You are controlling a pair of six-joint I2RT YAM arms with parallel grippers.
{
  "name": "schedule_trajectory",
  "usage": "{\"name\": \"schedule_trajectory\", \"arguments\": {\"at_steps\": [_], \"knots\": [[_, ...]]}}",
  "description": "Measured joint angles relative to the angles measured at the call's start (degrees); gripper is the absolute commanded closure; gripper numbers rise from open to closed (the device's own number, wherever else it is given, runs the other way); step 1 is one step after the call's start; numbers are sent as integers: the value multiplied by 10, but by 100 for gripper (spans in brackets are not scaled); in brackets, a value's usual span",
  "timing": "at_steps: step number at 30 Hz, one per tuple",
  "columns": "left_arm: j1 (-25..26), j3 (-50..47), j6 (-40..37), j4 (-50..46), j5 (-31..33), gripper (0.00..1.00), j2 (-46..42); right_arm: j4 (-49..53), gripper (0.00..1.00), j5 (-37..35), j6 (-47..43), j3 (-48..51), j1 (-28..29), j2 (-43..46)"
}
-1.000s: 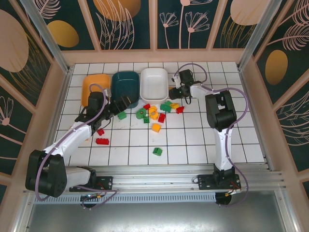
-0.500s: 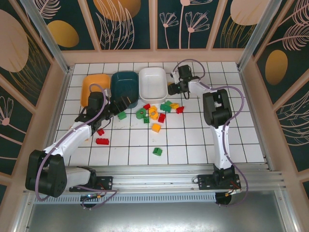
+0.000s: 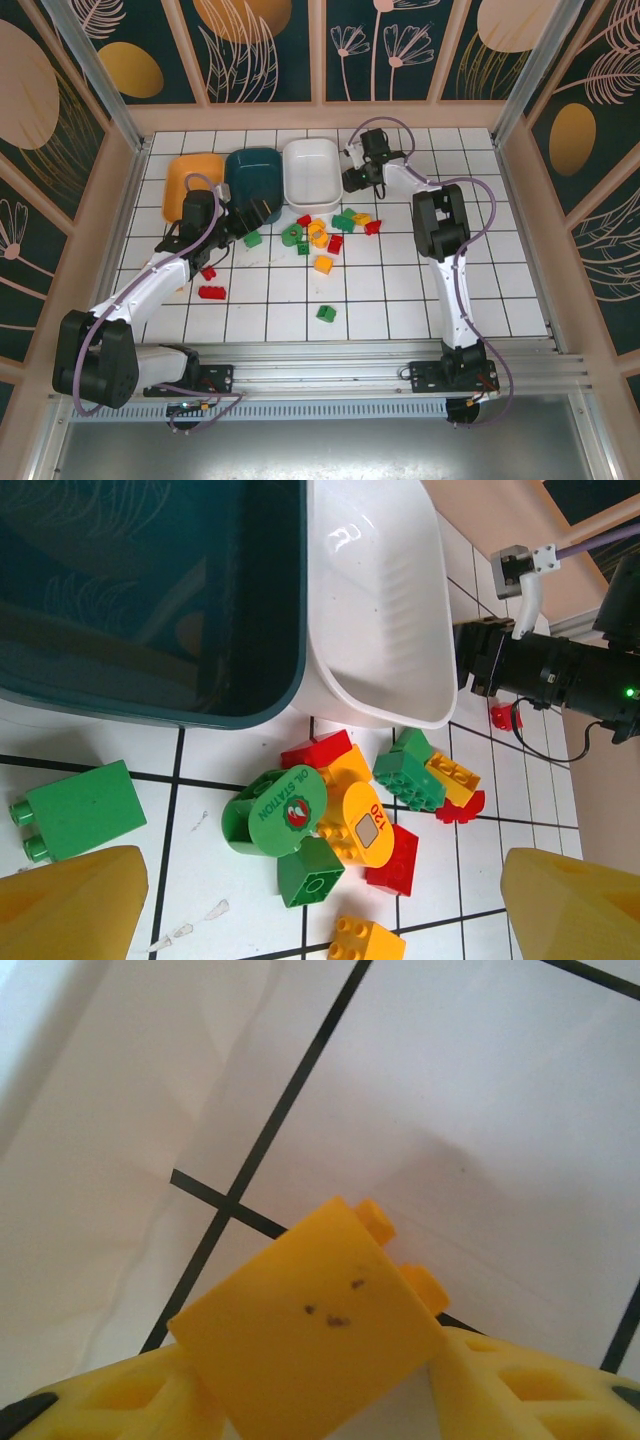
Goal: Sort the legos into containers by color
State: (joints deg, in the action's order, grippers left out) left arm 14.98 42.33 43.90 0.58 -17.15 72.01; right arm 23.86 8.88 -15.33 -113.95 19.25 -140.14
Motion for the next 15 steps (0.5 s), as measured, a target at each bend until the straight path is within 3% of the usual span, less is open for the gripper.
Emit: {"name": "schedule_trajectory", "arguments": {"at_steps": [15], "knots": [[0, 4, -3, -4, 7, 8, 0, 21, 71, -3, -26, -34, 3, -18]]}}
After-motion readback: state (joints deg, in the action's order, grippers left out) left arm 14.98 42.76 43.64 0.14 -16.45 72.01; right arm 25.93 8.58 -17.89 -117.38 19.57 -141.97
